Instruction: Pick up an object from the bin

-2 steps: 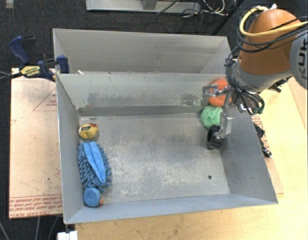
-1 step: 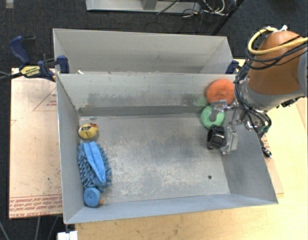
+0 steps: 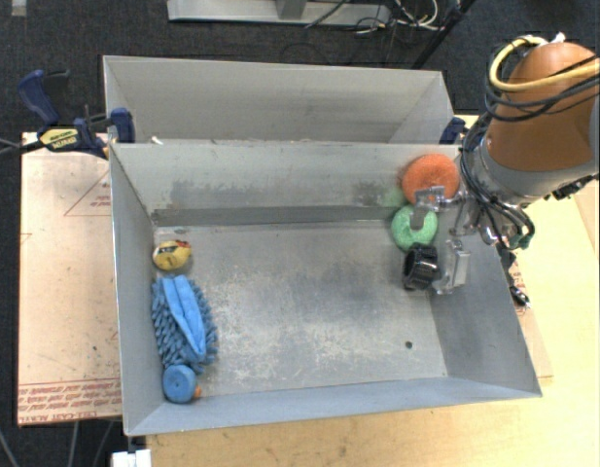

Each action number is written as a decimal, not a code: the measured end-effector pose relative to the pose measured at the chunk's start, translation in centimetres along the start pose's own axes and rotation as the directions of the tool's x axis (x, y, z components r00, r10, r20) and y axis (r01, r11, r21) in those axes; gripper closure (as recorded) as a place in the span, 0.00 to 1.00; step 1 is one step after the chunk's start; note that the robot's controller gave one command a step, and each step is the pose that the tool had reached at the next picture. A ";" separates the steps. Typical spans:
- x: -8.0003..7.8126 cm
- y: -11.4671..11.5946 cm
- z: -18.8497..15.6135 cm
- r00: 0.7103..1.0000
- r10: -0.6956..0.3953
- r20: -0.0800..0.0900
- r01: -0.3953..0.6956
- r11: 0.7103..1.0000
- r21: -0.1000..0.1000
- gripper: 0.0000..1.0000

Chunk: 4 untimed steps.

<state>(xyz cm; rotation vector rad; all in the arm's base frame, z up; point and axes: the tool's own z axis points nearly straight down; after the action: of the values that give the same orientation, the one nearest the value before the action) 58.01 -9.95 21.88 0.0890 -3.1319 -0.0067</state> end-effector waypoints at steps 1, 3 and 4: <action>-2.0 -1.9 -2.9 0.999 -0.027 0.025 0.027 1.000 0.008 0.00; 4.3 -1.4 2.6 0.980 0.201 0.006 -0.201 0.980 0.001 0.00; 2.5 -1.5 4.0 0.990 0.141 0.023 -0.141 0.990 0.002 0.00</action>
Offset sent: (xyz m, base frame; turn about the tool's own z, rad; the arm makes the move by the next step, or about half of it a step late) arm -0.0623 -0.0312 -0.0472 0.1965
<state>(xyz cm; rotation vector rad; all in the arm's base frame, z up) 55.60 -11.58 17.93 -0.1343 -3.1527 -0.0005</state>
